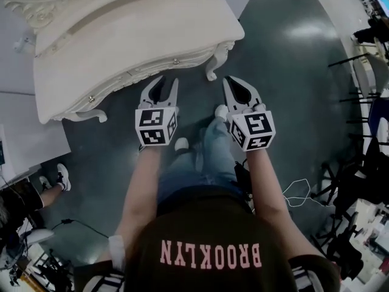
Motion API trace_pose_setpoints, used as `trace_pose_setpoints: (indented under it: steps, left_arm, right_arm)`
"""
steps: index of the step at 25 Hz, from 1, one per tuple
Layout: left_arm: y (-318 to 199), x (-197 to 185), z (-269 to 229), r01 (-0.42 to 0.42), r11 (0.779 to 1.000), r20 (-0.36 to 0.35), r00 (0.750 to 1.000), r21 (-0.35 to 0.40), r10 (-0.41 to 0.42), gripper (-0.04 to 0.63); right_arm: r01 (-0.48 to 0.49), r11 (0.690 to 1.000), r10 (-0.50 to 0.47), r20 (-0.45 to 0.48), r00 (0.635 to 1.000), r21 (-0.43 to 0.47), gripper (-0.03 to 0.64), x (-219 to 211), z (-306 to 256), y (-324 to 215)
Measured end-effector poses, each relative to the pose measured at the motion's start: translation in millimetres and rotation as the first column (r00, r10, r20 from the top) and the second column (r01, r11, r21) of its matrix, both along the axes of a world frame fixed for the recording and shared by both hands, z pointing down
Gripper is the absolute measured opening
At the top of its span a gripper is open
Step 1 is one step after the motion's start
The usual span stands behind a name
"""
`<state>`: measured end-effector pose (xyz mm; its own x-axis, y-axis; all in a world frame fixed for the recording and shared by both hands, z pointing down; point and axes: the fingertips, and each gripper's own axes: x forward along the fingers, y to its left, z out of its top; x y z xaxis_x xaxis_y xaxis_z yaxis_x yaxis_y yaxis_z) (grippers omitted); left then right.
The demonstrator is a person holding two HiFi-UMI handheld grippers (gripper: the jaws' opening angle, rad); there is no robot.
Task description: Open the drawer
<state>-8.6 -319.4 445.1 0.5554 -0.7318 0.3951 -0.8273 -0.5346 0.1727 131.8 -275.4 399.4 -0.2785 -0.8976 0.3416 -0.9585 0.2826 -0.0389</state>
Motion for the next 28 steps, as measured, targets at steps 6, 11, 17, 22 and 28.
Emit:
trace_pose_setpoints:
  steps: [6,11,17,22,28]
  left_arm:
    - [-22,15,34,0.085,0.996,0.062,0.995,-0.039,-0.083,0.107]
    - [-46,27,65,0.15,0.986,0.111,0.984,-0.076,-0.142,0.1]
    - [-71,34,116,0.222,0.963,0.171,0.966,-0.154,-0.196,0.1]
    - [-86,29,151,0.283,0.938,0.229,0.945,-0.202,-0.235,0.1]
    - [-101,27,181,0.313,0.918,0.279,0.929,-0.243,-0.243,0.101]
  right_arm:
    - [0.094,0.994,-0.093,0.017,0.996,-0.048,-0.003,22,32,-32]
    - [0.14,0.985,-0.136,0.047,0.99,-0.103,-0.003,41,66,-61]
    - [0.185,0.969,-0.178,0.054,0.982,-0.166,-0.005,57,109,-92]
    - [0.203,0.958,-0.192,0.073,0.979,-0.202,-0.003,64,136,-116]
    - [0.212,0.951,-0.2,0.078,0.977,-0.223,-0.003,63,159,-135]
